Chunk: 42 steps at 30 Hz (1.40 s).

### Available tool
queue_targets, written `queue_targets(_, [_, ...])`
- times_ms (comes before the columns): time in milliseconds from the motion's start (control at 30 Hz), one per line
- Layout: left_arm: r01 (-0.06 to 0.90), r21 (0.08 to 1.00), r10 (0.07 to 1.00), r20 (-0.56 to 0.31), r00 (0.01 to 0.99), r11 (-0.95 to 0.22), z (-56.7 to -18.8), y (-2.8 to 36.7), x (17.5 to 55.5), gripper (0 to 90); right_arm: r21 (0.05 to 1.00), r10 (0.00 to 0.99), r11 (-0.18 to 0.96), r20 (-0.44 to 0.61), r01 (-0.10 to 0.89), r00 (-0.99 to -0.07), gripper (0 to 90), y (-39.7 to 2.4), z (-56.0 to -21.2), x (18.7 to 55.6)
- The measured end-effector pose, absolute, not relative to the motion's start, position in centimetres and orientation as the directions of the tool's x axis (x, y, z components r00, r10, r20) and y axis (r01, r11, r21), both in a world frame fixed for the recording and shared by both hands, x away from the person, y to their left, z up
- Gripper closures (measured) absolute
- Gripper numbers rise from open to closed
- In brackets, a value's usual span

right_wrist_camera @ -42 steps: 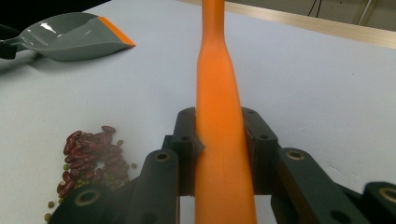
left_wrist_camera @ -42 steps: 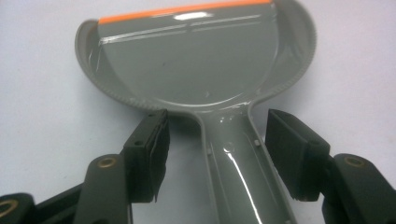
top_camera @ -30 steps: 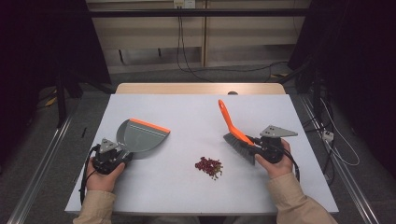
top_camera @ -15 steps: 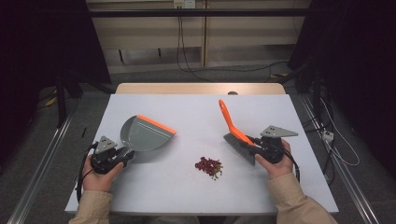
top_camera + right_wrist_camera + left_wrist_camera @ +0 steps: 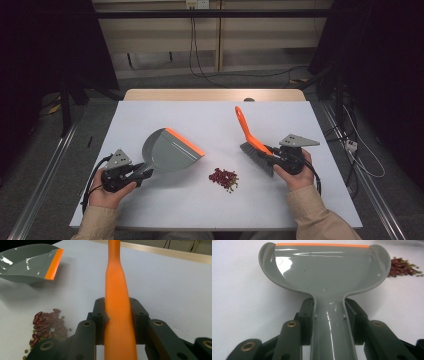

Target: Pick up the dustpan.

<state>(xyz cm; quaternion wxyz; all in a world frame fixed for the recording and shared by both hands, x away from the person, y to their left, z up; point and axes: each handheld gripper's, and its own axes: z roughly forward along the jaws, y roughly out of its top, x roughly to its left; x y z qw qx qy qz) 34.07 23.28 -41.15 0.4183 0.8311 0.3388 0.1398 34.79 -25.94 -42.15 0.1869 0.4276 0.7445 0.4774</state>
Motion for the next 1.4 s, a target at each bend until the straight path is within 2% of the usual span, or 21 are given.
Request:
queue_targets(433, [0.399,0.776,0.606,-0.027,0.795,-0.489,-41.4,22.8,33.3,63.0,0.859,0.830,0.196,0.112,0.473,-0.547,70.9,-25.9,-42.5,35.1])
queue_targets(700, [0.411,0.736,0.568,-0.044,0.822,-0.538,-42.5,22.6,33.4,62.9,0.854,0.830,0.202,0.110,0.480,-0.546,70.9,-25.8,-42.7,35.2])
queue_targets(1033, [0.427,0.741,0.562,-0.081,0.823,-0.518,-42.8,23.1,33.3,62.9,0.852,0.830,0.206,0.108,0.481,-0.547,70.9,-25.7,-42.9,35.3])
queue_targets(1400, [0.392,0.768,0.545,-0.067,0.836,-0.507,-41.4,24.3,32.6,62.9,0.854,0.828,0.204,0.110,0.479,-0.549,70.9,-25.7,-42.8,35.3])
